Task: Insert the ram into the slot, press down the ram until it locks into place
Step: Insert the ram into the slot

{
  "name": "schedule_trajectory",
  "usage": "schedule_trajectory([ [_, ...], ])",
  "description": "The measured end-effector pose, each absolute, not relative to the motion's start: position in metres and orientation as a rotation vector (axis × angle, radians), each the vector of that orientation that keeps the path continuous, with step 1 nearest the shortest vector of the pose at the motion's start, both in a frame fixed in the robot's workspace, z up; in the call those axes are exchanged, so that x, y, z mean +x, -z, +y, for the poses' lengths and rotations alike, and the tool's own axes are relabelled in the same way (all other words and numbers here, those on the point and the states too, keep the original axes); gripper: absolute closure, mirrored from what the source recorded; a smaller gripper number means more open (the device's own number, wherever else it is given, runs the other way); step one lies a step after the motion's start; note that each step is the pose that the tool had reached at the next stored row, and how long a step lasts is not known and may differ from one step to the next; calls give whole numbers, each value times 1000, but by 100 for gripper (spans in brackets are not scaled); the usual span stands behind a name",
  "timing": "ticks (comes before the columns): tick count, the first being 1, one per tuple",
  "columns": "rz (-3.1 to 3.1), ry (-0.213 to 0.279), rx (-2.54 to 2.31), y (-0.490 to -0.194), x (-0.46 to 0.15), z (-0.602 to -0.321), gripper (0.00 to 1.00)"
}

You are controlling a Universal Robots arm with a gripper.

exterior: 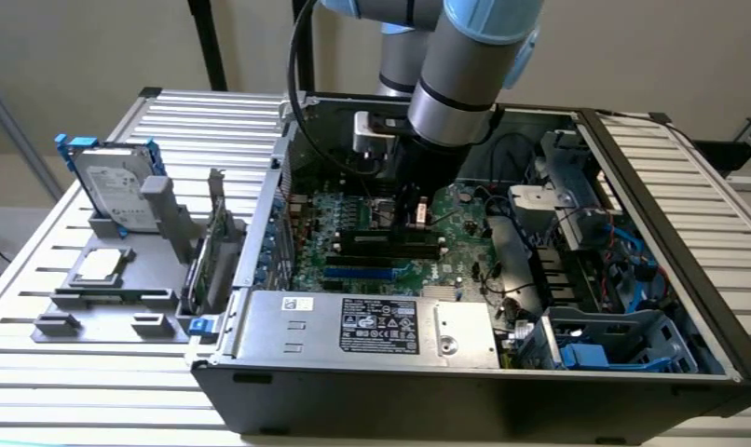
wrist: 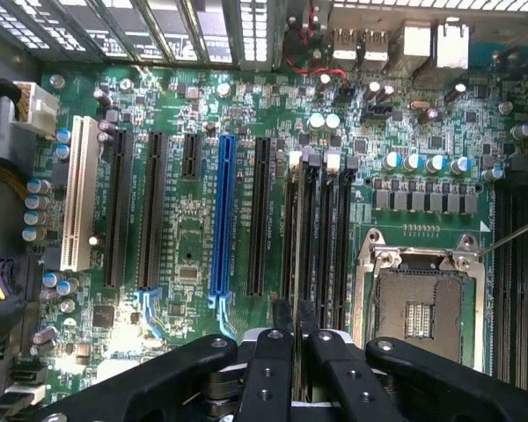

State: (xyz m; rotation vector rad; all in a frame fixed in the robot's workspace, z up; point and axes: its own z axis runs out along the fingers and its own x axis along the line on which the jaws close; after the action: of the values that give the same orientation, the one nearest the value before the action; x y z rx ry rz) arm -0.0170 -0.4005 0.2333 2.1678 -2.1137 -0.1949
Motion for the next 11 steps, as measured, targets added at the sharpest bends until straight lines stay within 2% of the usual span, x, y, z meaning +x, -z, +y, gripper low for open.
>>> schedule_trajectory([
  [4,-2086,249,2138,-233,-13,-401,87],
  [11,-2078,263,2130,-231,-7,-400,87],
])
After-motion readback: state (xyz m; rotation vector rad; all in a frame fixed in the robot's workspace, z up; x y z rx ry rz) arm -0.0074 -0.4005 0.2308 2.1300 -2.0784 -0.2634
